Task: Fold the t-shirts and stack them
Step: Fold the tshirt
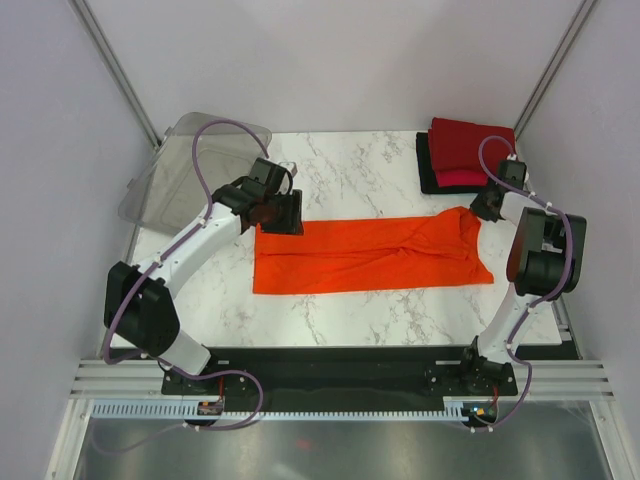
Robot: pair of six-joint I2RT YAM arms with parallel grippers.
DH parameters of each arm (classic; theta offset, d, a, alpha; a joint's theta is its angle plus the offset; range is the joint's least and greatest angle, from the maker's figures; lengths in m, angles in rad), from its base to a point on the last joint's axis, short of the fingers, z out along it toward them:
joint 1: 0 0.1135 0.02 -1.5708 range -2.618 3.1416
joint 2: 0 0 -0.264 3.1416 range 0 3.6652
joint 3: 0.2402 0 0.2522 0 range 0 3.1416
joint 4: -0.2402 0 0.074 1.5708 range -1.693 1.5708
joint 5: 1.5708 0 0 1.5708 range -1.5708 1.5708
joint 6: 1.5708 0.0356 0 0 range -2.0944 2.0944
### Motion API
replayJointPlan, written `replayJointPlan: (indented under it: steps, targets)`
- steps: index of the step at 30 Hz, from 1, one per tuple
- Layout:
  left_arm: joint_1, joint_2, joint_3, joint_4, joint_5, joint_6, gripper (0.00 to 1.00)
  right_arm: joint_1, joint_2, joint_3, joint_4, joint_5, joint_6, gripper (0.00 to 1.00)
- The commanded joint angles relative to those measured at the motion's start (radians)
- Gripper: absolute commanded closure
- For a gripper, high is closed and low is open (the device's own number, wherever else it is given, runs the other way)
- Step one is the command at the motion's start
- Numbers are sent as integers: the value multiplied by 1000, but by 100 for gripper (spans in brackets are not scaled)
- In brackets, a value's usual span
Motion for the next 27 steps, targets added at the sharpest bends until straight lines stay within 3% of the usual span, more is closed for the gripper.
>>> replayJointPlan:
  steps: [1, 10, 16, 22, 27]
  targets:
    - [1, -39, -12, 32, -24, 38, 45, -5, -18, 95, -72, -36, -5, 80]
    - [-18, -79, -36, 41, -5, 39, 45, -6, -179, 141, -321, -108, -50, 62]
    - [-62, -85, -36, 46, 41, 36, 45, -6, -316, 23, -465, -78, -11, 59]
    - [-64, -107, -30, 54, 88, 33, 46, 15, -414, -106, -465, -61, -34, 53]
    - [-64, -110, -33, 57, 93, 32, 46, 84, -402, -161, -462, 43, 73, 52]
